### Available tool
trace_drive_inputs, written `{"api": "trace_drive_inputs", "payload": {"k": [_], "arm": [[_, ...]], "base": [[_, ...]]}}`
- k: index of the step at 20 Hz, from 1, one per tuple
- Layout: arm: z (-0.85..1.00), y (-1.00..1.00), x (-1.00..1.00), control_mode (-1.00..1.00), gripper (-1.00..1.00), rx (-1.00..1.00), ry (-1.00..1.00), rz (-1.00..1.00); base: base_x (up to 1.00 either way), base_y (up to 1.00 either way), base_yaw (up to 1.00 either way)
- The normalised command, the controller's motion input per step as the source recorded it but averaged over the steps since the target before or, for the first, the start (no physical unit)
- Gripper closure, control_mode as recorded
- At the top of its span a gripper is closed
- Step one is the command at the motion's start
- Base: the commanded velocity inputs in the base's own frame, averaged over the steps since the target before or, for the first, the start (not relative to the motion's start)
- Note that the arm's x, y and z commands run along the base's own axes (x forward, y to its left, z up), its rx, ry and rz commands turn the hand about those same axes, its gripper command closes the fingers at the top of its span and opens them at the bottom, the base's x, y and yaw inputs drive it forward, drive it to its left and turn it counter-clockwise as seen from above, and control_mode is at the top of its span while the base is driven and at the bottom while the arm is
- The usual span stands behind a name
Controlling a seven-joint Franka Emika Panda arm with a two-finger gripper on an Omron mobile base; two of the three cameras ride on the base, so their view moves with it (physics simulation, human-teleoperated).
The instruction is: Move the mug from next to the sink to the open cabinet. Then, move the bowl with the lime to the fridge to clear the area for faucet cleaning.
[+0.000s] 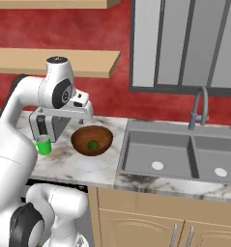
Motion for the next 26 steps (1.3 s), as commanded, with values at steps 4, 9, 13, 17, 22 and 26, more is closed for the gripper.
{"api": "trace_drive_inputs", "payload": {"k": [4,9,13,17,22,26], "arm": [[0.0,0.0,0.0,1.0,-1.0,0.0,0.0,0.0],[-0.01,-0.21,0.15,-1.0,-1.0,0.0,0.0,0.0],[-0.16,-0.64,0.51,-1.0,-1.0,0.04,0.0,0.02],[-0.31,-0.56,0.63,-1.0,-1.0,0.04,0.0,0.11],[-0.42,-0.17,0.69,-1.0,-1.0,0.11,0.0,0.05],[-0.61,-0.18,0.66,-1.0,-1.0,0.19,0.0,0.04]], "base": [[0.12,0.0,0.0],[0.08,-0.08,0.0],[0.0,0.0,0.0],[0.0,0.0,0.0],[0.0,0.0,0.0],[0.0,0.0,0.0]]}}
